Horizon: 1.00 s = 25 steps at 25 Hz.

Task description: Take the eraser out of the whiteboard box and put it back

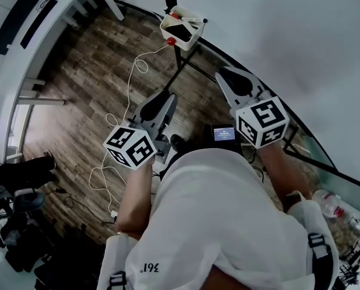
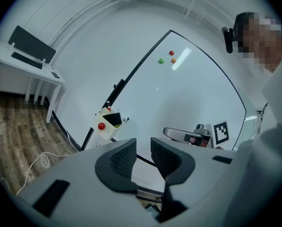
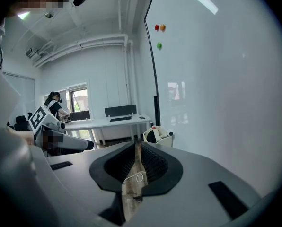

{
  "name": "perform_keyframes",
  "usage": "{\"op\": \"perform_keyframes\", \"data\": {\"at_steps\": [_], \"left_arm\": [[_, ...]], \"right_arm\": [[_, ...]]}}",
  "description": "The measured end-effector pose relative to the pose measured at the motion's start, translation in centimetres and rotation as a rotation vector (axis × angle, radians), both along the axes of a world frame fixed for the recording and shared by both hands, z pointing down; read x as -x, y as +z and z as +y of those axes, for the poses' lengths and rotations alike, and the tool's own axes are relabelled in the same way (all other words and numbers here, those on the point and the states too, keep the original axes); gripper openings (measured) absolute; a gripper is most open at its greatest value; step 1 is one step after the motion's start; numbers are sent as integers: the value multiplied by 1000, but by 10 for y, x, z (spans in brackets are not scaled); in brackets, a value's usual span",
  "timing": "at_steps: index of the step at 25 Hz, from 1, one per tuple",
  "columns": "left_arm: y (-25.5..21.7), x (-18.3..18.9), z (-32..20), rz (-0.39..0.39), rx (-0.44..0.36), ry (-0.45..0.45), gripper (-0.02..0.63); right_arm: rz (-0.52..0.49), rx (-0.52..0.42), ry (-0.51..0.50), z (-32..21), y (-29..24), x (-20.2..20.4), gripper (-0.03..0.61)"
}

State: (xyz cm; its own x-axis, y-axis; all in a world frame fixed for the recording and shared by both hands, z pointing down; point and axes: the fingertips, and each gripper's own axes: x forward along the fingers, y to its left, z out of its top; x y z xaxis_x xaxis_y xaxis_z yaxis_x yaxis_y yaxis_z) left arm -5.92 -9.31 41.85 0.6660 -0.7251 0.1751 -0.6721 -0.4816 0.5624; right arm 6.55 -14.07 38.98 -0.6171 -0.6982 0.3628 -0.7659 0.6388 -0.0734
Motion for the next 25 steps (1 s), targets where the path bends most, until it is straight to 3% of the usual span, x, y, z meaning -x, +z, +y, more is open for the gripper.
{"op": "perform_keyframes", "data": {"at_steps": [25], "left_arm": [[33,-5,32,-9,86,8,100]], "right_arm": [[4,100,-4,22,42,-16,41]]}}
